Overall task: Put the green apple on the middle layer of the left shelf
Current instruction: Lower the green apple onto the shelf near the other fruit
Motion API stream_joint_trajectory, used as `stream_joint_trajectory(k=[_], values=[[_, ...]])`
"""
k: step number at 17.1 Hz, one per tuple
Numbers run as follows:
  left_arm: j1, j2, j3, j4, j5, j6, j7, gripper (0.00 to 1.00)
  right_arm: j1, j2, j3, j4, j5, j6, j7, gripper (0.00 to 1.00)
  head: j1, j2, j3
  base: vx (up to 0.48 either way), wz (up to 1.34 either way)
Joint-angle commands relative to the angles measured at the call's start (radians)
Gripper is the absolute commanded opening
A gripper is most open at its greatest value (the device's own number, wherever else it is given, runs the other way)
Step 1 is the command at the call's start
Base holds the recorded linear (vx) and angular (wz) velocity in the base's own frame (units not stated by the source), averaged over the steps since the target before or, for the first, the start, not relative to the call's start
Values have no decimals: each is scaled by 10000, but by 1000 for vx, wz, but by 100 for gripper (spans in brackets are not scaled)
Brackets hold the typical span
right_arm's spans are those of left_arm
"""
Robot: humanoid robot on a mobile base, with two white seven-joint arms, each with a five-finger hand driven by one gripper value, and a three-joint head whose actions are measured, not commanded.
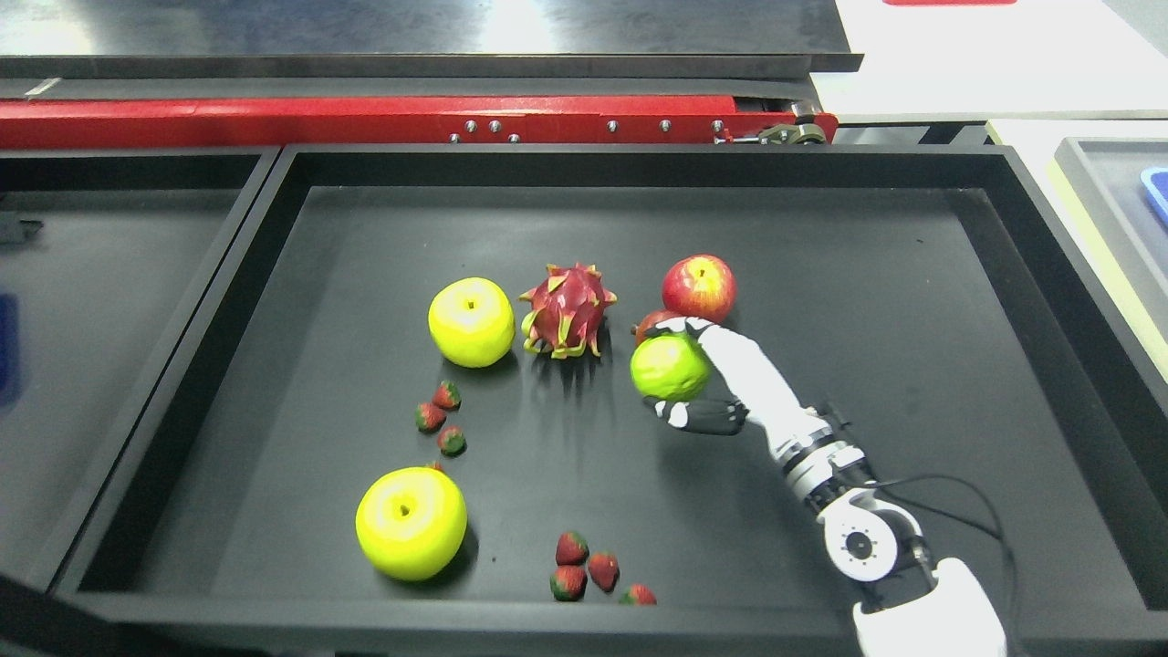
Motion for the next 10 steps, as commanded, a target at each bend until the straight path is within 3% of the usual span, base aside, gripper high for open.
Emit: stream_joint_trajectory(k=[1,2,6,9,10], values=[[-121,175,0,2,0,-1,8,100,527,902,1311,94,-67,199,976,65,0,0,0,206,-103],[-121,175,0,-13,0,-1,8,100,696,902,914,33,-113,519,1222,100,0,0,0,206,-103],[-121,175,0,2,0,-1,8,100,851,902,252,-45,-527,630,859,100,0,0,0,127,-43],[-121,175,0,2,0,-1,8,100,1661,902,-437,-14,-1366,630,-2384,100,0,-1,0,53,-23],[-121,175,0,2,0,-1,8,100,2029,902,-607,1,-2055,630,-2729,100,0,-1,0,26,2]])
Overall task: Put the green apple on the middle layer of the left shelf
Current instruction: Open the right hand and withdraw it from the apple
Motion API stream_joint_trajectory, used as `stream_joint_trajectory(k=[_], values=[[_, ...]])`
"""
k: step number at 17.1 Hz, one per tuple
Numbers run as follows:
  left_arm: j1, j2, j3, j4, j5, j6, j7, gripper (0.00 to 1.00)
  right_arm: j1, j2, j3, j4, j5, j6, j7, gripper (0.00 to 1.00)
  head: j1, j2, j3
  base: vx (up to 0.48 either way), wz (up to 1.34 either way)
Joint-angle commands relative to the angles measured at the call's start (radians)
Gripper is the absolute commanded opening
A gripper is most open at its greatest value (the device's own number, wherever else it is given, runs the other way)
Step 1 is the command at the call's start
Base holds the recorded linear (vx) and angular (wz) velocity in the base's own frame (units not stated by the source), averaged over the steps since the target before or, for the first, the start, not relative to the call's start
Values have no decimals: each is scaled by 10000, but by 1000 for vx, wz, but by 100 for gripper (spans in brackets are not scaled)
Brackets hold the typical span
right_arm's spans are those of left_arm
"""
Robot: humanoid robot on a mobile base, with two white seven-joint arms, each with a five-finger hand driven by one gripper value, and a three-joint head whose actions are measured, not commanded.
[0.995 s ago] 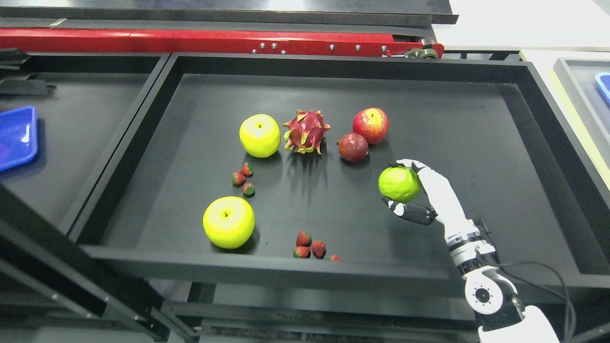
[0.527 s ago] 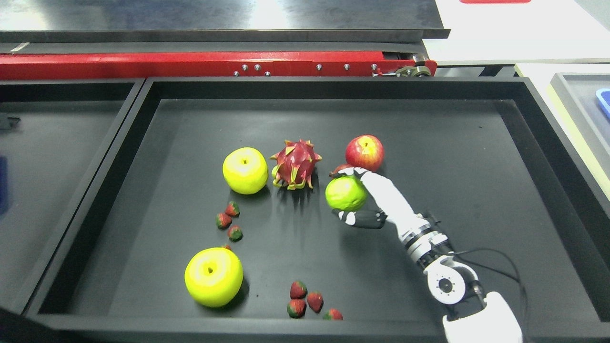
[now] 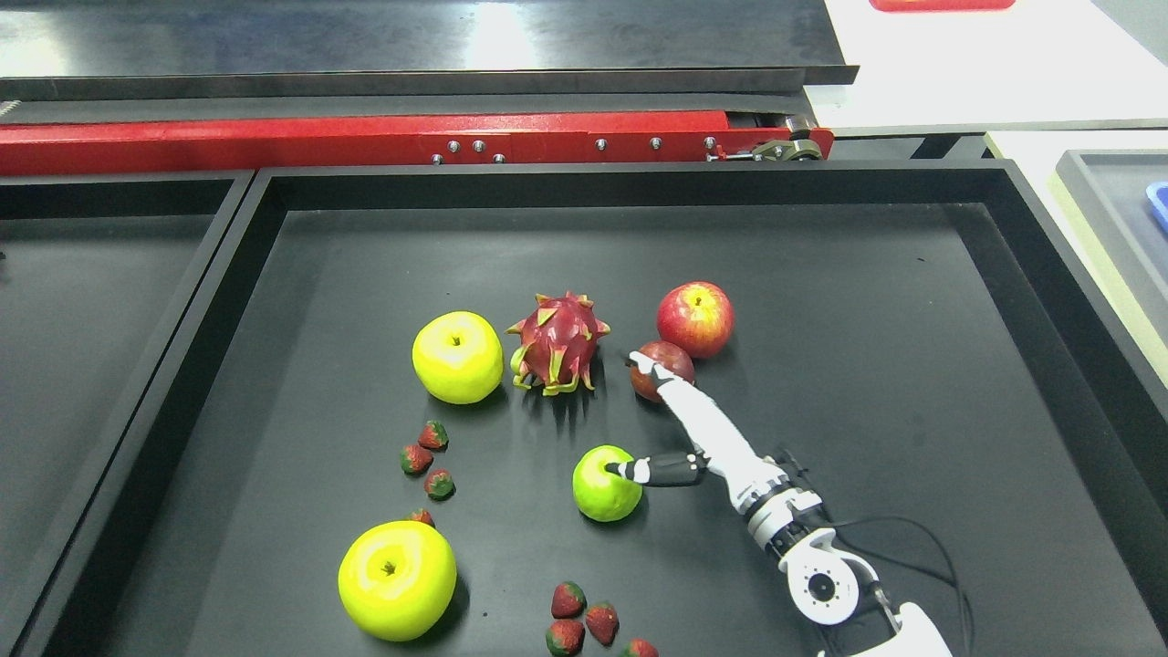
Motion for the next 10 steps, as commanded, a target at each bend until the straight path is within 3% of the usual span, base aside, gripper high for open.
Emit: stream_joint_trajectory(k=[1,6,10], values=[[-124,175,0,0,0,-1,8,100,1475,209,-960,11,-2425,-8,-1780,100,0,0,0,26,2],[-124,175,0,0,0,-1,8,100,2353,209,-1100,-81,-3968,-1172,-1887,100,0,0,0,5,0],[-124,175,0,0,0,-1,8,100,2262,209,-1054,-127,-5057,-1466,-1902,100,0,0,0,0,0]])
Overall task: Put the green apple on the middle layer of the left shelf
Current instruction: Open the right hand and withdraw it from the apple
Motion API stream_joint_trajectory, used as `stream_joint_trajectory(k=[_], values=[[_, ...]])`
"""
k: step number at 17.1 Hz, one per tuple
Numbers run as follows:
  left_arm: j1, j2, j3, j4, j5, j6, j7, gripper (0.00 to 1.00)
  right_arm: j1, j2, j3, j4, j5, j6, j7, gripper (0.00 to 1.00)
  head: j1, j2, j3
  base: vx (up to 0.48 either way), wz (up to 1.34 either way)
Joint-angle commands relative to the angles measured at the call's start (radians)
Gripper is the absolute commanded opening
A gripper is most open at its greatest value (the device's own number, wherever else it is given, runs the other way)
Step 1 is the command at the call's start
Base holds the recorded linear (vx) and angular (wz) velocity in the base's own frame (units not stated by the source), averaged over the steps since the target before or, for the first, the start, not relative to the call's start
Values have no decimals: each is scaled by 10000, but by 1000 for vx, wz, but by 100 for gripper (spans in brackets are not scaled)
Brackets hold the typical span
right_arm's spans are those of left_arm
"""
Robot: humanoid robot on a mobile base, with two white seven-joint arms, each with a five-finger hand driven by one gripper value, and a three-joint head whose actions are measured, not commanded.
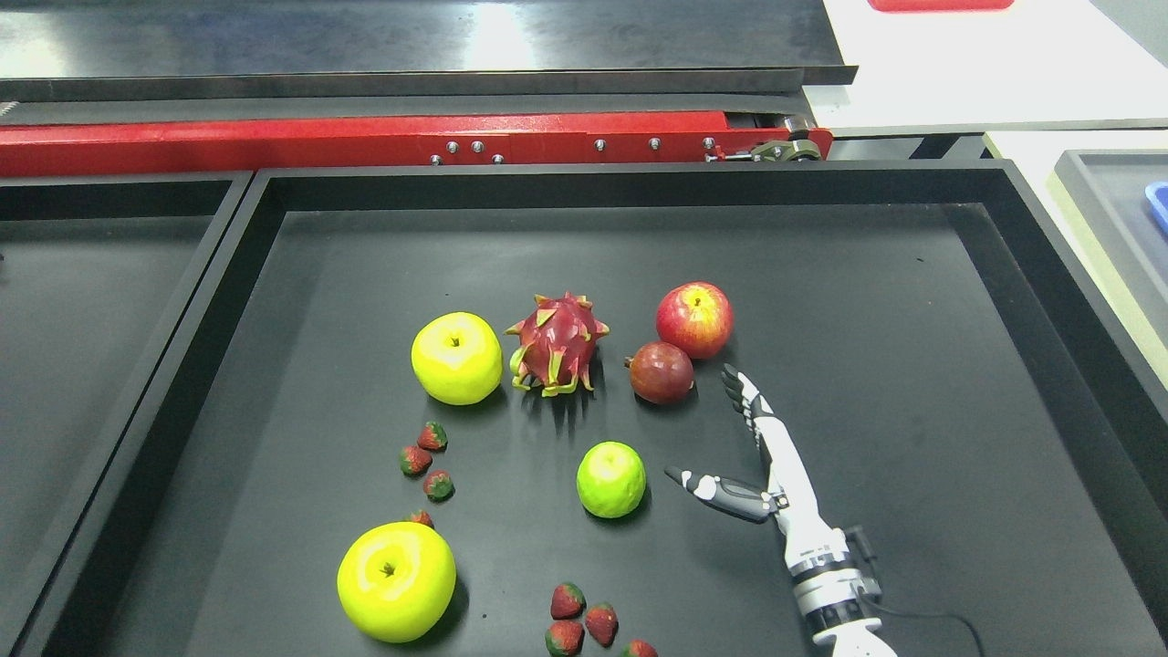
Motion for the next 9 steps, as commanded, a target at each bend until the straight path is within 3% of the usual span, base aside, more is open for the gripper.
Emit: stream_joint_trajectory(k=[1,9], values=[[-123,175,0,2,0,-1,8,100,337,-36,-399,-88,-1559,-226,-38,100,0,0,0,0,0],[-123,175,0,2,0,-1,8,100,321,-36,-353,-88,-1605,-226,8,100,0,0,0,0,0]])
